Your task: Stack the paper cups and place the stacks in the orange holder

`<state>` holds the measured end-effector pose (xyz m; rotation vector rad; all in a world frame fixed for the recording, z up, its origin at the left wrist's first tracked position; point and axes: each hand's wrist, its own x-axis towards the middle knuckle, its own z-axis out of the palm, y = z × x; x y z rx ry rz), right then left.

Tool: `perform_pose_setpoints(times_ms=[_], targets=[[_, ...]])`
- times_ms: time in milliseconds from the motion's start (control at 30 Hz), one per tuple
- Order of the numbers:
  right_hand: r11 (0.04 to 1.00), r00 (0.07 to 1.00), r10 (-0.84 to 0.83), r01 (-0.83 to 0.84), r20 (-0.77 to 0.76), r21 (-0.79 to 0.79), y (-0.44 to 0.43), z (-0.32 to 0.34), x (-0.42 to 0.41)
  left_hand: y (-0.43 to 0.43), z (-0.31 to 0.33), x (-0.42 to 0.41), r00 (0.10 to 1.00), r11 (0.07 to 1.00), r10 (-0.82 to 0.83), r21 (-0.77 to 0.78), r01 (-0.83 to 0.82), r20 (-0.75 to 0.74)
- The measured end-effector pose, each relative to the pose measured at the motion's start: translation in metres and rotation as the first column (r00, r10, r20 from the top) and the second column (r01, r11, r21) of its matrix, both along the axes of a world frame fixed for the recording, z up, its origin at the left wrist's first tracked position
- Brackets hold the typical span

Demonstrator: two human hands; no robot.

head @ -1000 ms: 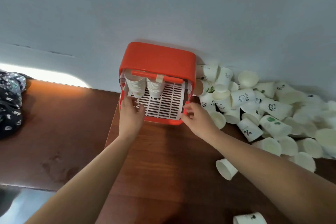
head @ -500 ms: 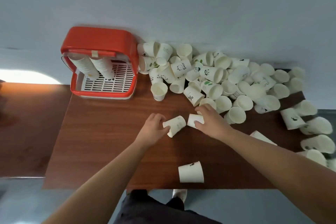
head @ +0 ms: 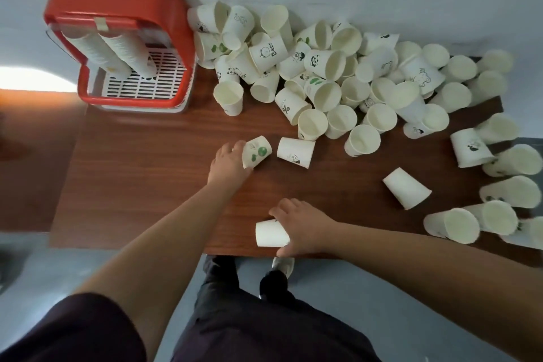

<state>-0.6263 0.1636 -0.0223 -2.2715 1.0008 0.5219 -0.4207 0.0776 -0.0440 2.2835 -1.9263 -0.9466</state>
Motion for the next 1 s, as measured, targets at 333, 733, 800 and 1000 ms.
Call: perform_pose_setpoints(times_ms=[333, 733, 800, 1000], targets=[[0.987, 0.991, -0.128, 0.125, 0.023, 0.102, -0.044, 0.010, -0.002, 0.010, 0.019, 0.021, 0.932, 0.962, 0.271, 0.050, -0.267, -0.239], [0.849, 0.800, -0.471, 0.525, 0.371, -0.054, -0.190, 0.115, 0.127, -0.026, 0.106, 0.180, 0.735, 0.796, 0.406, -0.185, -0.577, -0.543], [0.805, 0.745, -0.517, 0.590, 0.421, -0.056, -0.204, 0.121, 0.154, -0.033, 0.113, 0.206, 0.746, 0.791, 0.401, -0.209, -0.574, -0.531], [0.739, 0.678, -0.577, 0.671, 0.455, -0.062, -0.232, 0.111, 0.218, -0.076, 0.101, 0.259, 0.815, 0.829, 0.306, -0.284, -0.482, -0.492]])
